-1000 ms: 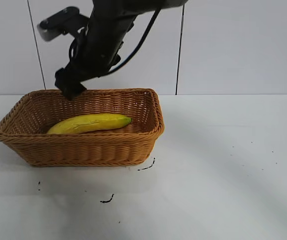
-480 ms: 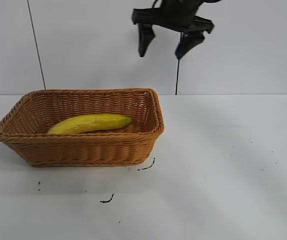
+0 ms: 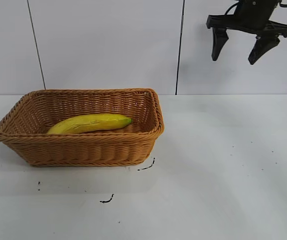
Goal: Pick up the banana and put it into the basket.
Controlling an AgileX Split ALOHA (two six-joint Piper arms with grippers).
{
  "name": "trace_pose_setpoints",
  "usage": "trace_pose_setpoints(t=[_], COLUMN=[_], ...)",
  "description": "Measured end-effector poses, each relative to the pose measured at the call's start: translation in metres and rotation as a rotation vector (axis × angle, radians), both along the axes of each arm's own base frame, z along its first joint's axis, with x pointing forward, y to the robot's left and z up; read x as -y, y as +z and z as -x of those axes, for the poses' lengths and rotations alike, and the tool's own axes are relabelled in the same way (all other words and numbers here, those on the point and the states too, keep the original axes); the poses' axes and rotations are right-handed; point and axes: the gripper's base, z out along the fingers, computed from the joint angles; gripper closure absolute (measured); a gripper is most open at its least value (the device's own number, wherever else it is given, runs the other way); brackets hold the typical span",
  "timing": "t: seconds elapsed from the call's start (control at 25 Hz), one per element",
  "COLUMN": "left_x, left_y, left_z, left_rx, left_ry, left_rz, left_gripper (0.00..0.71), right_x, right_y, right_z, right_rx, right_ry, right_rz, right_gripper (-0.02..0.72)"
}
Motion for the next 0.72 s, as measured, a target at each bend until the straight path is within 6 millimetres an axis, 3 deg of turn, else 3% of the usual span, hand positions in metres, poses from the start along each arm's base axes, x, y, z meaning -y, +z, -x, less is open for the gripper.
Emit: trace_pose_setpoints(t=[0.12,0.32,0.72], left_x=[0.0,0.0,0.0], left_y=[0.0,0.0,0.0], left_z=[0.0,0.0,0.0], left_rx=[0.0,0.0,0.0], left_ry=[0.0,0.0,0.0], left_rz=[0.0,0.0,0.0], left_gripper=[0.02,0.02,0.02], right_x=[0.005,0.009,0.006], right_y=[-0.004,-0.008,-0.003], right_z=[0.018,0.069,0.218], right_rx=[-0.06,-0.194,-0.36], right_ry=[0.002,-0.003,0.034], right_rz=[0.031,0.025,-0.007], right_gripper=[0.11,0.11,0.11])
